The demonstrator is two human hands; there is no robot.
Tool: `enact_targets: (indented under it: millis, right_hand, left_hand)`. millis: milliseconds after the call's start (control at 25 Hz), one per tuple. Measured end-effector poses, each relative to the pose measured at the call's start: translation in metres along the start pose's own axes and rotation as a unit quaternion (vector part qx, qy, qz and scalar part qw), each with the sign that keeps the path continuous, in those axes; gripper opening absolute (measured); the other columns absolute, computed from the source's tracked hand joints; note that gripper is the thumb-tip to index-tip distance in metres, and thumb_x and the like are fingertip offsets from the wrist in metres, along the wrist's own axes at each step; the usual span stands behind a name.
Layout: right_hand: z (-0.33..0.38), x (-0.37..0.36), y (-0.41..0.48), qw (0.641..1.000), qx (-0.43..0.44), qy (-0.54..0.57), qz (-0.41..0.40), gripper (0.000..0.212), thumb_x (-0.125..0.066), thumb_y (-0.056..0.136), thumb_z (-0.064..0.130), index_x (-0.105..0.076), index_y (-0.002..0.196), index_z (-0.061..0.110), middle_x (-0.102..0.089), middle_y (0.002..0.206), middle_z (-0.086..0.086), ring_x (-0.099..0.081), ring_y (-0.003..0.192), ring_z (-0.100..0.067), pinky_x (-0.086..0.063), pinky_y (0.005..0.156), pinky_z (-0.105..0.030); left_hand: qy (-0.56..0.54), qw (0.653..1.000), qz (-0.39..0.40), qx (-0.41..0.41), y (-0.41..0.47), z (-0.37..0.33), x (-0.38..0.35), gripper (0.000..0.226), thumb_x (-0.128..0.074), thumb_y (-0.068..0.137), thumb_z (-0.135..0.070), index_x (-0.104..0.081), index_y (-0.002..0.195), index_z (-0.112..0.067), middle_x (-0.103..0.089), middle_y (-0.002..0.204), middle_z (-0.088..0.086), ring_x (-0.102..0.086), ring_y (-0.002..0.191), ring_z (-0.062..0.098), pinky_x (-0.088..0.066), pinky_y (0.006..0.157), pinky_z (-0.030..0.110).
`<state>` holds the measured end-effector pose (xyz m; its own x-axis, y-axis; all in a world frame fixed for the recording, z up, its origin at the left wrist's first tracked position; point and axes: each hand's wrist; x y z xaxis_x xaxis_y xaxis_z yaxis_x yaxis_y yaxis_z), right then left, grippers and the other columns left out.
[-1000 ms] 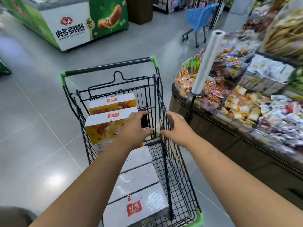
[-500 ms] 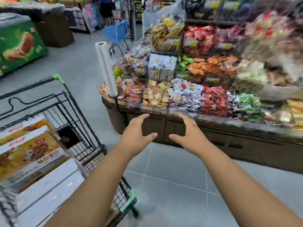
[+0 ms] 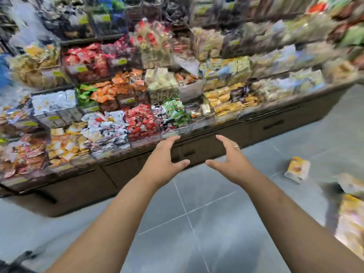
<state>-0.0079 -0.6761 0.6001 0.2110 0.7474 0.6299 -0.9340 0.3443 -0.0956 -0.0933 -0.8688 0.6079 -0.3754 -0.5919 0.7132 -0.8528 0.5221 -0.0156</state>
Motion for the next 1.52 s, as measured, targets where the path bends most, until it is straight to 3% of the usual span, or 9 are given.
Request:
enact_targets:
  millis: [280,520,760,920,1080,1280,1520]
  right_hand:
    - [-0.108,0.098,-0.005,0.983,-0.11,0.008,-0.15,0.082,-0.075,0.081,0.033,-0.029,0.148,0.027,-0.034,0.151,-0.002,-0.031,0.138,-0.017,-0.027,0.099,-0.019]
    - [-0.176,0.155,0.032,0.953,-0.185,0.02,-0.24,0.082,-0.075,0.081,0.03,-0.029,0.149,0.026,-0.031,0.153,0.0,-0.028,0.139,-0.015,-0.025,0.1,-0.02]
    - [-0.221,0.209,0.077,0.919,-0.243,0.025,-0.31,0.082,-0.074,0.083,0.03,-0.026,0.149,0.029,-0.025,0.155,0.0,-0.021,0.142,-0.012,-0.019,0.097,-0.014]
    - [-0.263,0.246,0.093,0.902,-0.273,0.016,-0.333,0.082,-0.074,0.082,0.029,-0.026,0.149,0.024,-0.027,0.154,0.001,-0.023,0.141,-0.013,-0.017,0.099,-0.013]
    - [-0.328,0.296,0.118,0.889,-0.308,0.009,-0.338,0.083,-0.074,0.081,0.032,-0.027,0.149,0.025,-0.03,0.153,-0.002,-0.027,0.14,-0.017,-0.023,0.108,-0.025]
    - [-0.408,0.373,0.164,0.896,-0.313,0.004,-0.316,0.084,-0.075,0.081,0.034,-0.027,0.149,0.027,-0.029,0.154,-0.002,-0.027,0.14,-0.017,-0.025,0.11,-0.03]
    - [-0.486,0.436,0.226,0.892,-0.324,0.03,-0.314,0.083,-0.075,0.08,0.035,-0.028,0.148,0.025,-0.029,0.154,-0.004,-0.027,0.141,-0.019,-0.027,0.114,-0.037]
  left_hand:
    - [0.029,0.985,0.127,-0.117,0.097,-0.096,-0.106,0.076,-0.074,0.082,-0.04,-0.032,0.145,-0.034,-0.037,0.149,-0.002,-0.039,0.135,0.015,-0.033,0.109,0.031]
    - [0.029,0.957,0.215,-0.19,0.196,-0.151,-0.184,0.078,-0.076,0.079,-0.041,-0.033,0.144,-0.033,-0.04,0.147,-0.003,-0.042,0.131,0.014,-0.032,0.1,0.023]
    - [0.058,0.919,0.279,-0.271,0.3,-0.213,-0.243,0.079,-0.075,0.08,-0.043,-0.031,0.145,-0.035,-0.036,0.149,-0.003,-0.041,0.133,0.014,-0.034,0.104,0.026]
    - [0.048,0.9,0.312,-0.3,0.346,-0.256,-0.299,0.078,-0.078,0.078,-0.036,-0.035,0.144,-0.032,-0.041,0.146,0.0,-0.043,0.132,0.017,-0.036,0.108,0.03]
    - [0.048,0.888,0.334,-0.313,0.387,-0.298,-0.37,0.078,-0.078,0.079,-0.034,-0.035,0.145,-0.029,-0.041,0.145,0.002,-0.041,0.133,0.016,-0.031,0.106,0.024]
    - [0.063,0.892,0.341,-0.291,0.442,-0.356,-0.448,0.078,-0.077,0.08,-0.034,-0.033,0.145,-0.03,-0.039,0.147,0.002,-0.043,0.131,0.018,-0.035,0.107,0.031]
    - [0.083,0.89,0.354,-0.273,0.521,-0.398,-0.517,0.078,-0.076,0.081,-0.034,-0.032,0.146,-0.03,-0.036,0.148,0.001,-0.042,0.132,0.017,-0.033,0.104,0.026]
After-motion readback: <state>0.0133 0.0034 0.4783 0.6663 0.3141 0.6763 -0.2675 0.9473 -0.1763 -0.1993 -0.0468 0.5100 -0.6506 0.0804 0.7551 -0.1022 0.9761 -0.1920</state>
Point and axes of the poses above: each hand's wrist, its own y-axis towards the middle knuckle, its own x-axis out of the back of the hand, z = x × y
